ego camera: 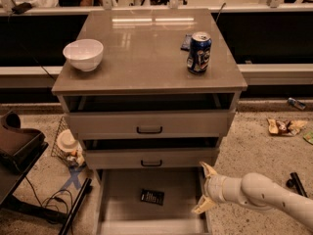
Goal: Pick rxbar chocolate from bottom drawer and place on counter
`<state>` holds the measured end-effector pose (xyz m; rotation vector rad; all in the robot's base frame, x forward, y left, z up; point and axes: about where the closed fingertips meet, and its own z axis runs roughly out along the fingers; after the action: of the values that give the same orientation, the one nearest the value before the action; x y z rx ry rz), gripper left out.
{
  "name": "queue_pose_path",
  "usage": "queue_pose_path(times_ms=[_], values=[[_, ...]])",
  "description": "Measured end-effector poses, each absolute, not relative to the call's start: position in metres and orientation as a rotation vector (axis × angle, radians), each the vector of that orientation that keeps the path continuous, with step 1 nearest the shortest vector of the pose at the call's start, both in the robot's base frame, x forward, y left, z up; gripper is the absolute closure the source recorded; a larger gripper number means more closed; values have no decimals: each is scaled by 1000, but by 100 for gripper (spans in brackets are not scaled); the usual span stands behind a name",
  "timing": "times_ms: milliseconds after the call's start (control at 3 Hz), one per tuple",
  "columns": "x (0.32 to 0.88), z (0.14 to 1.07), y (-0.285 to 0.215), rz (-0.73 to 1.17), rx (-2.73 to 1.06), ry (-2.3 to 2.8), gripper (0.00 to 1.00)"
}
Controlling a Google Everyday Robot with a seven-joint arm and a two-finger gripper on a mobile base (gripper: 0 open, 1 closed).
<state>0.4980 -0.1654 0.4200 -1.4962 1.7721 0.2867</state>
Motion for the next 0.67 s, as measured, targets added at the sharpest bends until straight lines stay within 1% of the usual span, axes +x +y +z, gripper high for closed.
queue_pose_path(times_ms=[333, 667], values=[[497, 408, -155, 290, -1504, 1792, 0], [506, 364, -131, 331, -1497, 1823, 0]])
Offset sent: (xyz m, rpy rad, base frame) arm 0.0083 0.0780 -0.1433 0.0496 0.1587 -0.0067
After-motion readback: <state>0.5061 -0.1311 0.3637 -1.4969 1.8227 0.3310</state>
